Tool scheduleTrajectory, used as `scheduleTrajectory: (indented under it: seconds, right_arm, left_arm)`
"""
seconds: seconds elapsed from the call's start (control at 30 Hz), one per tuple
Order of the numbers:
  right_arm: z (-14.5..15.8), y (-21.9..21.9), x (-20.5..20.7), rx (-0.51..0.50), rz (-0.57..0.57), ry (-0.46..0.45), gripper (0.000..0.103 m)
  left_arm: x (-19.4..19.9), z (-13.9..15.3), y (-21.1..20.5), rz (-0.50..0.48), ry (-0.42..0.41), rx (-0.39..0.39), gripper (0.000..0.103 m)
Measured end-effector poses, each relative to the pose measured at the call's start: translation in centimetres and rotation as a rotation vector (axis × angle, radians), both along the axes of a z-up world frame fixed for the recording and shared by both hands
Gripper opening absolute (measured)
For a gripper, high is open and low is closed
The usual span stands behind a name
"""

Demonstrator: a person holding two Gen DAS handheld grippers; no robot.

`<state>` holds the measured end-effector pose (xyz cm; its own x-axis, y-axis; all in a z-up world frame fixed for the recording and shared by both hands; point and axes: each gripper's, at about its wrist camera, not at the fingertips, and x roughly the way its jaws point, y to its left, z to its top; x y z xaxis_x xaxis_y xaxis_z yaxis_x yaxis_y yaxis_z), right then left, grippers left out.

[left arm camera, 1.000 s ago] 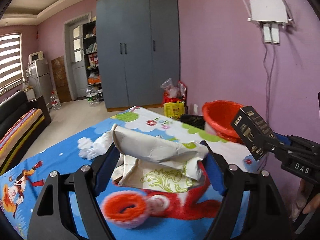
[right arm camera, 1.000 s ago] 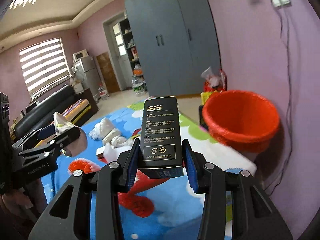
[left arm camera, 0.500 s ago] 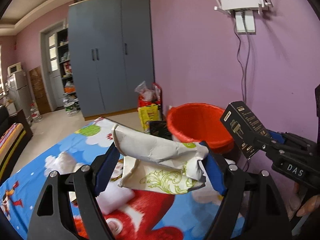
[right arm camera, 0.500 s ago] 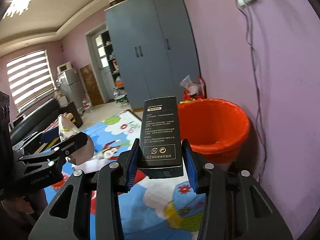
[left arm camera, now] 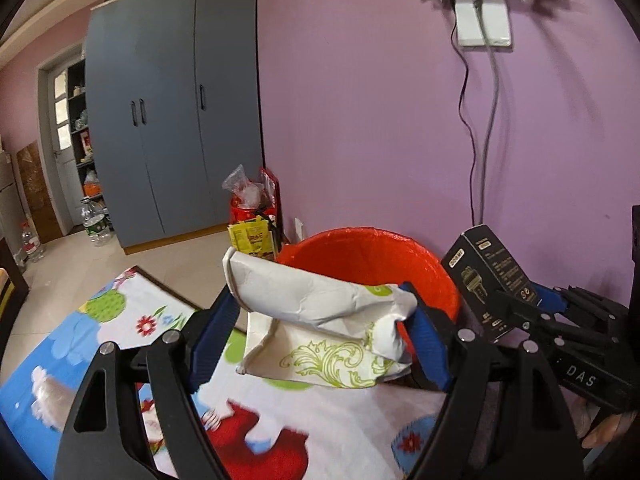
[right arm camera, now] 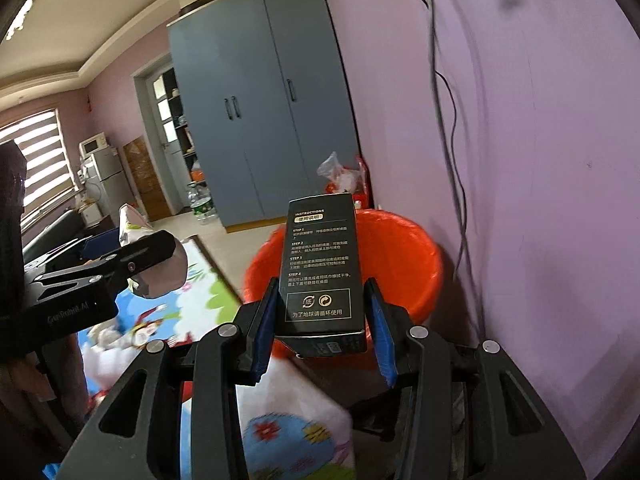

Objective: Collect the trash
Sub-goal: 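Carry the black box and paper packet over the bucket and open both grippers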

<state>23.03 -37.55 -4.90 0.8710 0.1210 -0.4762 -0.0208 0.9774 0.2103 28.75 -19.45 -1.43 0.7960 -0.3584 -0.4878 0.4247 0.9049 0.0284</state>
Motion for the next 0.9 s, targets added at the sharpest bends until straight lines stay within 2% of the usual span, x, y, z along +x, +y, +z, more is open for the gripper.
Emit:
scheduleTrajectory:
  seconds: [0.4, 0.5, 0.53, 0.57, 0.63, 0.73, 0.9]
  right_arm:
    - [-4.4, -2.6, 7.3, -0.006, -0.020, 0.055, 0.042]
    - [-5.3, -2.8, 8.8, -0.023, -0.025, 0.048, 0.043]
    - [-5.7, -2.6, 9.4, -0.039, -0.032, 0.042, 0.048]
    - [-6.1, -2.5, 9.9, -0.049, -0.034, 0.049, 0.052]
    - [-6.6, -2.2, 10.7, -0.054, -0.039, 0.057, 0.070]
    - [-7.0, -1.8, 10.3, -0.058, -0.033, 0.063, 0.070]
    - [-6.2, -1.3, 7.6, -0.049, -0.035, 0.067, 0.070]
  left_arm:
    - [9.0, -2.6, -4.1, -0.048, 0.061, -0.024, 0.078]
    - [11.3, -3.0, -4.6, -0.052, 0.086, -0.050, 0.079]
    - [12.3, -3.2, -4.9, -0.053, 0.102, -0.048, 0.081]
    - [12.8, -3.3, -5.0, -0.049, 0.110, -0.044, 0.087]
    - [13.7, -3.5, -5.3, -0.011, 0.096, -0.019, 0.093]
    - [14.2, -3.5, -4.7, 0.018, 0.095, -0.011, 0.093]
    - [12.3, -2.7, -2.4, 0.058, 0.080, -0.014, 0.094]
